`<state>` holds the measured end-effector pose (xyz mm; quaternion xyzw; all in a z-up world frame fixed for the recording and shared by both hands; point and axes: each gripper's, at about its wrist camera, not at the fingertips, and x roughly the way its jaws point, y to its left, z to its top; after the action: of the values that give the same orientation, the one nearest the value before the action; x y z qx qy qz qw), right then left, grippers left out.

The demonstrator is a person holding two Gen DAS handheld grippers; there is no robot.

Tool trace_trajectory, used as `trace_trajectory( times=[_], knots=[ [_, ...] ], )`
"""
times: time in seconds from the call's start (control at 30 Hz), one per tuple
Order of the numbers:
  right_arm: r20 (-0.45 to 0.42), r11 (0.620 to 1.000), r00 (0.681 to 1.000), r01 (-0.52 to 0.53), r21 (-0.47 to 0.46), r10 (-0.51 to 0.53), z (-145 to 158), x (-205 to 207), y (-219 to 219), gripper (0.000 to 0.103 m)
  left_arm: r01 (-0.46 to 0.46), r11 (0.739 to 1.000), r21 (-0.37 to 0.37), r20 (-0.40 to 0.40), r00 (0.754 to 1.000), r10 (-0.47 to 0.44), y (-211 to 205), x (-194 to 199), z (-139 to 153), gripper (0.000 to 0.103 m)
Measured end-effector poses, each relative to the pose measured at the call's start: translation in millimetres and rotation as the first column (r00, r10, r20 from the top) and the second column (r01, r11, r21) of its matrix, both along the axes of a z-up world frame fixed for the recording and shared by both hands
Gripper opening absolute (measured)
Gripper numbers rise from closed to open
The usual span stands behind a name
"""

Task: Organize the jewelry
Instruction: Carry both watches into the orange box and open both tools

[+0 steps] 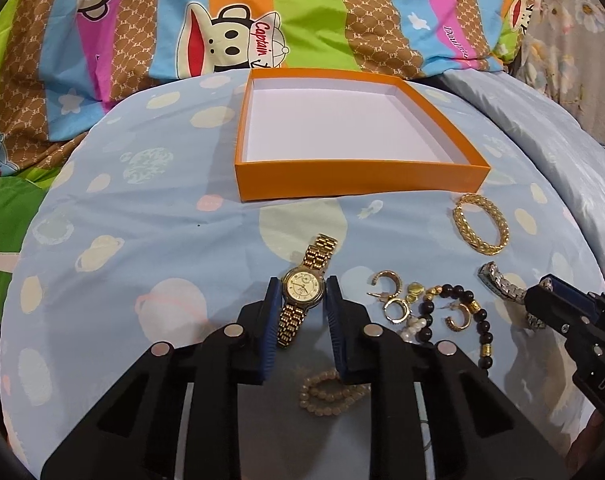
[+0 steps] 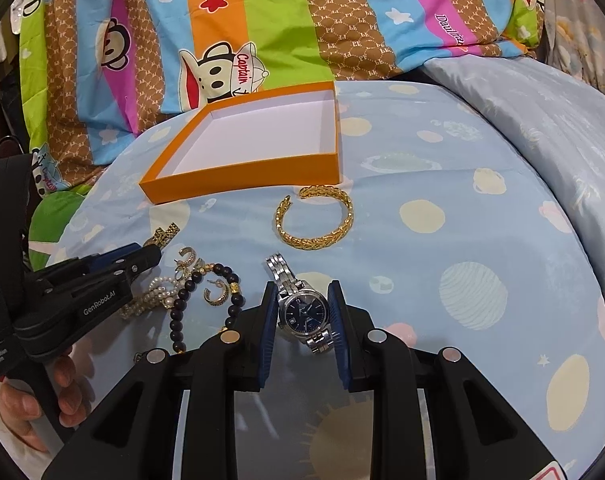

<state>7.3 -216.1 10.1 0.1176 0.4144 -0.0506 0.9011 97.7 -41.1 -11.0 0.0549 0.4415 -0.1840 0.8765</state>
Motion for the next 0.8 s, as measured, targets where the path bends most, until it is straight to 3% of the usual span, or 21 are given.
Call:
trace_trajectory(
  times=[0.3, 0.5, 0.67, 0.8],
  knots=[
    [0.08, 1.0, 0.997, -0.01, -0.006, 0.01, 38.4, -13.2, 2.3, 0.024, -0.015, 0.995, -0.102, 0.006, 1.0, 0.016, 16.0, -16.2, 33.3, 0.022],
    [0.15, 0.999, 0.988, -0.036, -0.028, 0.04, 77.3, 3.8, -1.9, 0.024, -0.004, 0.99, -0.139, 0.073, 0.997, 0.014, 20.4, -10.6, 76.2, 0.022],
    [0.197, 0.998, 0.979, -0.055, -0.033, 0.06, 107.0, 65.2, -15.4, 0.024, -0.014, 0.994, -0.113, 0.154, 0.988, 0.032, 3.0, 31.6, 105.6, 0.022],
    [0.188, 0.996, 0.978, -0.088, 0.003, 0.086, 112.1, 129.7, -25.2, 0.024, -0.028, 0.994, -0.108, 0.176, 0.983, 0.047, -13.9, 80.1, 111.8, 0.022]
  ],
)
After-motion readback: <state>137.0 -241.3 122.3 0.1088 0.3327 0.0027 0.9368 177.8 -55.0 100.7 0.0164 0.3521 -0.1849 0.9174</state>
